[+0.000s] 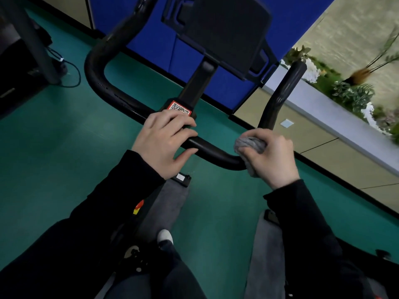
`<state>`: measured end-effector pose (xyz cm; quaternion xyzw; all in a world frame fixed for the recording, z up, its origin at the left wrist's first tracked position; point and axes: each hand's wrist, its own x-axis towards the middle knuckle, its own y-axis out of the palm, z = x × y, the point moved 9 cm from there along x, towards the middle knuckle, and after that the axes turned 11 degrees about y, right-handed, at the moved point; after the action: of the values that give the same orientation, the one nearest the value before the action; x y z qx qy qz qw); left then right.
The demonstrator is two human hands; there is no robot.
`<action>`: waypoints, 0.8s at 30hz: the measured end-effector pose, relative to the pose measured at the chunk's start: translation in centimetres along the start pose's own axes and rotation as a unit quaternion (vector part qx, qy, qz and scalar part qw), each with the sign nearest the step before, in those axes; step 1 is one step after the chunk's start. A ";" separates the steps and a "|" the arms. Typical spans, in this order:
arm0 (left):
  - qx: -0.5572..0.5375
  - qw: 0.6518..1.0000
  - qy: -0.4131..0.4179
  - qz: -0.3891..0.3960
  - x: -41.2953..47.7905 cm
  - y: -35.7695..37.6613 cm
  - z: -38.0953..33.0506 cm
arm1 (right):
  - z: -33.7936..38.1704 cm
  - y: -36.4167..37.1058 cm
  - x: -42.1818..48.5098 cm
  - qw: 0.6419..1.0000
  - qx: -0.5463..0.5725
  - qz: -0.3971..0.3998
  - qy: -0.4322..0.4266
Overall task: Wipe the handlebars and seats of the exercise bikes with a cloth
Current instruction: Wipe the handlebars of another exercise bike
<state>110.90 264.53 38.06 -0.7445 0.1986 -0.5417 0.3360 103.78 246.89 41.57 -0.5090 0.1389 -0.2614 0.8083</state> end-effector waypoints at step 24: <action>0.014 1.000 0.002 0.003 -0.1 0.3 0.1 | 1.4 5.7 3.8 0.913 -0.166 0.367 -0.059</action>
<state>110.95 264.40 37.75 -0.7381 0.1936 -0.5446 0.3481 109.25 247.76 37.29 -0.5635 0.3100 0.1112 0.7576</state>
